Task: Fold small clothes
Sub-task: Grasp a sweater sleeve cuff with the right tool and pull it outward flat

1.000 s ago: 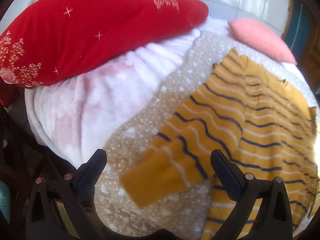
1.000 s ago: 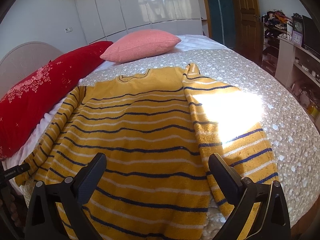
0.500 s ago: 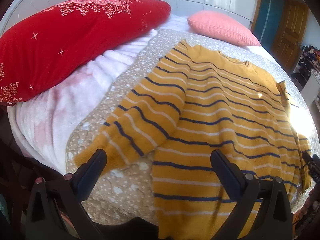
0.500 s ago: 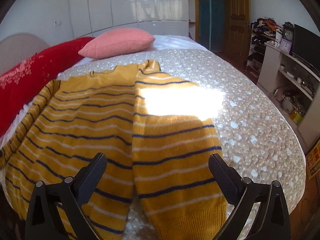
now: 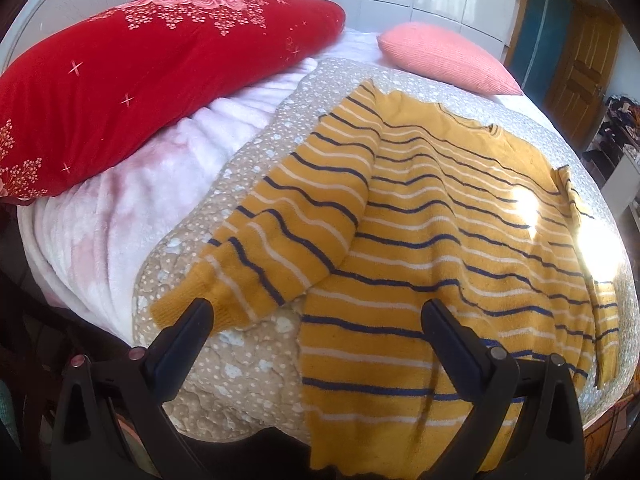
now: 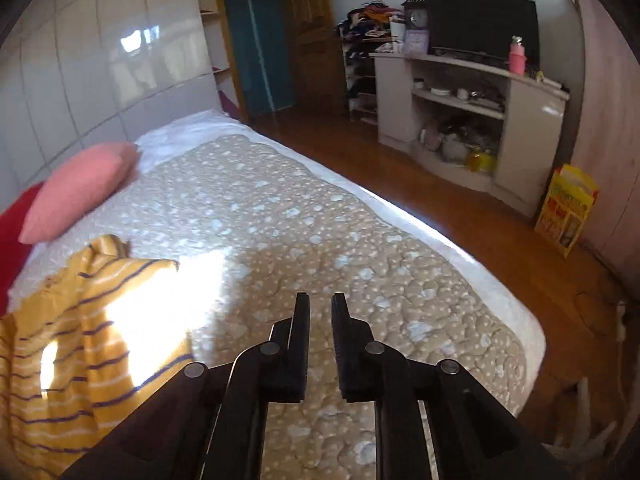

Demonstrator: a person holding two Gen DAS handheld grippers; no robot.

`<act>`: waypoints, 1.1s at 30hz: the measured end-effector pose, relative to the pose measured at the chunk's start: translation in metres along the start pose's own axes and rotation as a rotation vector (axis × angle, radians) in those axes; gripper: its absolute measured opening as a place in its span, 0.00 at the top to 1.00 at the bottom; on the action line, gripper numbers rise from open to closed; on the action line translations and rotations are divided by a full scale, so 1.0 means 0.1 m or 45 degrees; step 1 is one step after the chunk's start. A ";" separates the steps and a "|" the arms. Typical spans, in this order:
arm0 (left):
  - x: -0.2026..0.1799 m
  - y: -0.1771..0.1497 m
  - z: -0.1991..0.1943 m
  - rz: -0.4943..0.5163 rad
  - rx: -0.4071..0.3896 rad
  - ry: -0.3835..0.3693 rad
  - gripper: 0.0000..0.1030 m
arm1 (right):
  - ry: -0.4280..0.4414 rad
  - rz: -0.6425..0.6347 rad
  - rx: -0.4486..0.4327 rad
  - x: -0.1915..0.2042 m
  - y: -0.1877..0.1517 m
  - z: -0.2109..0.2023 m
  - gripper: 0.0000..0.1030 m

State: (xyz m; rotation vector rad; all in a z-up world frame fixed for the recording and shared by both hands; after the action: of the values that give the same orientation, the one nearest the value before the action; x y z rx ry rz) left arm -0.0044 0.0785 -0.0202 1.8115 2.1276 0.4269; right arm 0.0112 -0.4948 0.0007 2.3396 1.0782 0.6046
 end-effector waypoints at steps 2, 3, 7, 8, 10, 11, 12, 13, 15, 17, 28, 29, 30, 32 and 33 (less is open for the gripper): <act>-0.11 -0.01 0.03 0.030 0.006 -0.017 0.00 | 0.172 -0.185 0.020 0.40 -0.15 -0.12 0.51; -0.18 -0.02 0.03 0.050 0.006 -0.026 0.00 | 0.292 -0.311 0.070 0.70 -0.33 -0.16 0.40; -0.44 -0.10 0.00 0.138 0.004 -0.037 0.00 | 0.480 -0.660 0.224 1.43 -1.11 -0.18 0.40; -0.48 -0.12 -0.01 0.154 0.002 -0.035 0.00 | 0.445 -0.720 0.224 1.48 -1.24 -0.16 0.40; -0.56 -0.16 -0.02 0.191 -0.004 -0.020 0.00 | 0.344 -0.803 0.241 1.51 -1.41 0.01 0.46; -0.58 -0.18 -0.02 0.205 -0.005 -0.010 0.00 | 0.311 -0.828 0.259 1.50 -1.44 0.10 0.75; -0.60 -0.19 -0.02 0.215 -0.005 -0.003 0.00 | 0.263 -0.841 0.239 1.42 -1.43 0.13 0.91; -0.62 -0.21 -0.02 0.220 -0.003 -0.003 0.00 | 0.261 -0.824 0.226 1.38 -1.37 0.14 0.92; -0.65 -0.22 -0.02 0.228 0.000 -0.008 0.00 | 0.269 -0.712 0.189 1.19 -1.10 0.09 0.93; -0.67 -0.23 -0.02 0.232 -0.003 -0.005 0.00 | 0.153 -0.552 0.080 0.86 -0.62 0.06 0.93; -0.81 -0.29 0.09 0.274 0.014 0.008 0.00 | -0.011 -0.171 -0.050 0.05 0.03 -0.12 0.40; -0.83 -0.29 0.10 0.275 0.020 0.003 0.00 | 0.039 -0.211 -0.032 0.18 -0.08 -0.14 0.39; -0.85 -0.31 0.11 0.278 0.024 -0.001 0.00 | 0.090 -0.245 -0.007 0.33 -0.19 -0.14 0.39; -0.87 -0.33 0.12 0.284 0.025 -0.006 0.00 | 0.184 -0.306 0.036 0.59 -0.41 -0.16 0.39; -0.88 -0.34 0.13 0.289 0.027 -0.008 0.00 | 0.221 -0.338 0.056 0.72 -0.51 -0.16 0.39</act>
State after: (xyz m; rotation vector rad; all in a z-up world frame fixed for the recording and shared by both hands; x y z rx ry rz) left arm -0.0166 -0.0135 -0.0421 2.0724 1.9362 0.4518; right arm 0.0155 -0.4052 -0.0044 2.1596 1.4649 0.6970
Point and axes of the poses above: each gripper's, at about its wrist camera, not at the fingertips, and z roughly the way its jaws point, x to its left, y to its top, the point moved 10 cm from there along z, roughly the way its jaws point, and after that the axes turned 11 degrees about x, right-handed, at the moved point
